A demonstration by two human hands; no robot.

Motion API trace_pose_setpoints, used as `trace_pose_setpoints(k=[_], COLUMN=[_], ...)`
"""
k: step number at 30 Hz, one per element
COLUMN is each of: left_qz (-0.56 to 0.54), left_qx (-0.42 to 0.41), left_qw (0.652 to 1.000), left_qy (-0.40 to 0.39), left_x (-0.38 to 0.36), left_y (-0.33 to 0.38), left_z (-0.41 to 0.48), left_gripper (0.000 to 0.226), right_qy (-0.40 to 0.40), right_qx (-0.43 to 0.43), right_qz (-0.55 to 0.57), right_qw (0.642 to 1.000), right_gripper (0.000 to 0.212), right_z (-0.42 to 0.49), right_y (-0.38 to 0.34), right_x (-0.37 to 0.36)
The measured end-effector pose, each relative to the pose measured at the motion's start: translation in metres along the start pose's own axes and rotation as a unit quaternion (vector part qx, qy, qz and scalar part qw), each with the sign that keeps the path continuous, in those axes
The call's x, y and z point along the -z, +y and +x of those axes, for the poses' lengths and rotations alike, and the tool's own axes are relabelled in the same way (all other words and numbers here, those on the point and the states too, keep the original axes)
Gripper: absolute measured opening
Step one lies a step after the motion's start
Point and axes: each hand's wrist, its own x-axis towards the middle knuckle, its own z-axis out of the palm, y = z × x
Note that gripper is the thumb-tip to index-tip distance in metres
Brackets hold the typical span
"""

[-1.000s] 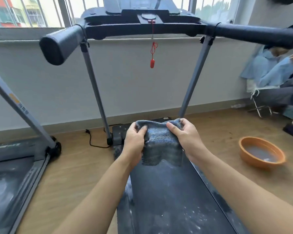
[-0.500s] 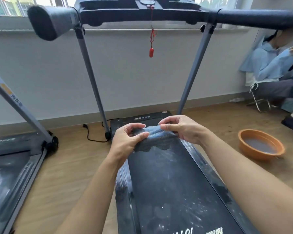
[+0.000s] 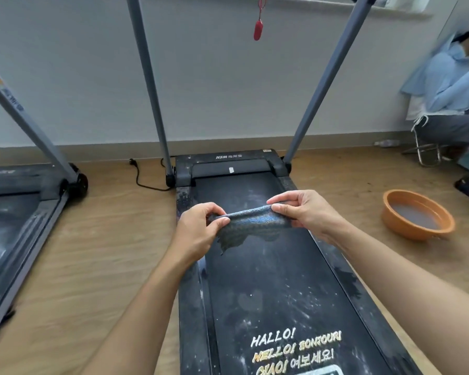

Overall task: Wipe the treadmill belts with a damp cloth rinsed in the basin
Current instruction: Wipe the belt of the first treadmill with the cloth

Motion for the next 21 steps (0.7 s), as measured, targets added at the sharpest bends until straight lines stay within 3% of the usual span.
trace_pose_setpoints(k=[4, 8, 11, 13, 15, 19, 21], left_qz=[-0.192, -0.279, -0.375, -0.394, -0.373, -0.261, -0.216], left_qx=[0.073, 0.117, 0.197, 0.216, 0.200, 0.137, 0.126], left_qw=[0.978, 0.948, 0.903, 0.891, 0.905, 0.954, 0.968], left_qy=[-0.043, -0.098, -0.077, -0.056, -0.045, -0.053, -0.037], left_x=[0.006, 0.018, 0.016, 0.013, 0.012, 0.015, 0.016], left_y=[-0.002, 0.001, 0.007, 0.012, 0.016, 0.007, 0.000], left_z=[-0.007, -0.011, -0.011, -0.012, -0.014, -0.018, -0.018], left_gripper=[0.018, 0.025, 0.029, 0.031, 0.018, 0.044, 0.037], right_qy=[0.018, 0.053, 0.048, 0.039, 0.032, 0.018, -0.006], right_qx=[0.002, 0.003, -0.008, -0.020, -0.032, -0.037, -0.036], right_qz=[0.023, 0.057, 0.081, 0.098, 0.105, 0.117, 0.139], right_qw=[1.000, 0.997, 0.996, 0.994, 0.993, 0.992, 0.990], right_gripper=[0.012, 0.010, 0.012, 0.014, 0.014, 0.014, 0.019], right_z=[-0.006, -0.010, -0.012, -0.012, -0.011, -0.006, -0.007], right_y=[0.008, 0.015, 0.014, 0.011, 0.009, 0.011, 0.012], right_x=[-0.002, 0.003, 0.006, 0.006, 0.005, -0.001, -0.003])
